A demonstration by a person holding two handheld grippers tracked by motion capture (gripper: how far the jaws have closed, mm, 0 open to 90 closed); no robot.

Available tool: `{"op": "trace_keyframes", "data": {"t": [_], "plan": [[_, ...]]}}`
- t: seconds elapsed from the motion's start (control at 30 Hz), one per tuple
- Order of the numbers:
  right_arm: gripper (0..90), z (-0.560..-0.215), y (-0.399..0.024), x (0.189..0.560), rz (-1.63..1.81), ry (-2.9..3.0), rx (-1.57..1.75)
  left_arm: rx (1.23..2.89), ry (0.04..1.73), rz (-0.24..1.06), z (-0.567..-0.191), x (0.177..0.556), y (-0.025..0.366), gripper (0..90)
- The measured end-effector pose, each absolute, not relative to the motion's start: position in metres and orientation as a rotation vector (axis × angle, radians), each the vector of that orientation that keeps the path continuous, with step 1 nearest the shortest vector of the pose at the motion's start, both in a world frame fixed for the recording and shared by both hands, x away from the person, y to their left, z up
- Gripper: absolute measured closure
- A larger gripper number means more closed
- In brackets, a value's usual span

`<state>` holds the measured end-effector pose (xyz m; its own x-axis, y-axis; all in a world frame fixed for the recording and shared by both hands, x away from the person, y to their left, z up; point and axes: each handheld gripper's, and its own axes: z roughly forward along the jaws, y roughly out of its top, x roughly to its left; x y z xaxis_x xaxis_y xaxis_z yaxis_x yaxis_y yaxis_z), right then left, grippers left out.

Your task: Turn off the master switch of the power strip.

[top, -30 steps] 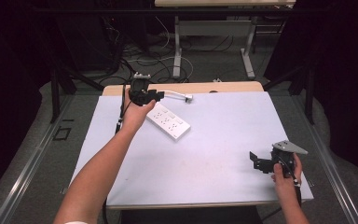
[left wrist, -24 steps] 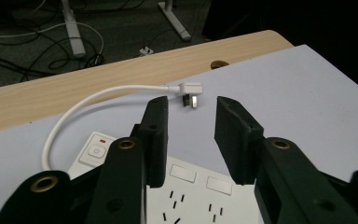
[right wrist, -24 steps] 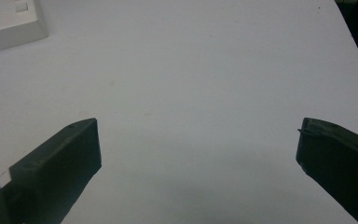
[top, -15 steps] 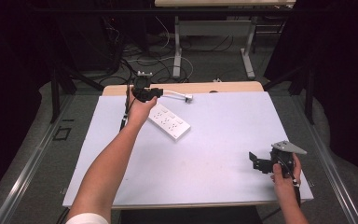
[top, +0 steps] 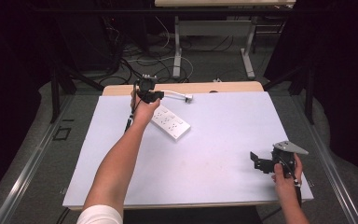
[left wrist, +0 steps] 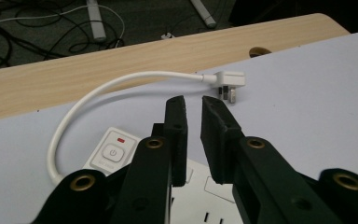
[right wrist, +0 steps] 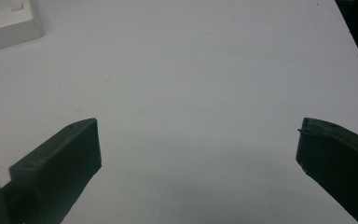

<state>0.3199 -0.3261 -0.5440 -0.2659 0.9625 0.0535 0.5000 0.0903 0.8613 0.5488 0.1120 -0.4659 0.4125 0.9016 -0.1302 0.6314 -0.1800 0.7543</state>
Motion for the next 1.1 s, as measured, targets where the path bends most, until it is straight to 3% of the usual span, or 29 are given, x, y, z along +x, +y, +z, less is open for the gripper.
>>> {"op": "trace_keyframes", "data": {"t": [0.27, 1.1], "plan": [[0.0, -0.543, -0.326, 0.319, 1.104, 1.821, 1.451, 1.887, 1.349, 0.459, -0.478, 0.559, 0.115, 89.7], [0.0, -0.541, -0.326, 0.32, 1.116, 1.818, 1.432, 1.843, 1.443, 0.441, -0.503, 0.58, 0.134, 90.0]]}}
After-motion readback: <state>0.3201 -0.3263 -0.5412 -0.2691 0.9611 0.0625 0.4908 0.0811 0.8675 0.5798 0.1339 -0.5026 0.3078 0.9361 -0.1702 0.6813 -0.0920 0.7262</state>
